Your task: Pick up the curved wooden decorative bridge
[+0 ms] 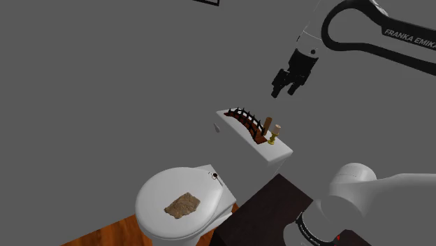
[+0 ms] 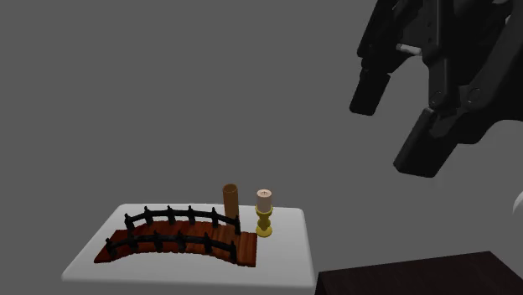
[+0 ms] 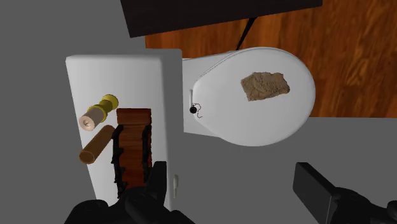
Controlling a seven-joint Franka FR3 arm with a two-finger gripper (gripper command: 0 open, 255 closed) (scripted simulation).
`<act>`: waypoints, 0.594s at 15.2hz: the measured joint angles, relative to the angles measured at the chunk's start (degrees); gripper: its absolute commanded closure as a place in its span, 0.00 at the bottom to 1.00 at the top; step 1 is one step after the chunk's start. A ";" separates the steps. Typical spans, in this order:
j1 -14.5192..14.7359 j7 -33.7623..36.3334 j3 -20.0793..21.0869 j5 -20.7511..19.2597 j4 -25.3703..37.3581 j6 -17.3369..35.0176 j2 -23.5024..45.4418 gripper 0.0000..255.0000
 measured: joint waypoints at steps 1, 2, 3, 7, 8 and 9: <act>0.00 0.00 0.00 0.00 0.00 0.00 0.00 0.00; -0.06 -0.34 -0.40 -0.19 -0.23 0.87 0.59 0.00; -0.12 -0.68 -0.85 -0.39 -1.00 2.24 1.09 0.00; -0.37 -2.56 -3.35 -1.31 -3.20 9.36 5.48 0.00; -0.57 -3.39 -4.29 -1.65 -3.89 11.08 6.32 0.00; -0.73 -4.15 -5.17 -1.94 -4.48 12.87 7.36 0.00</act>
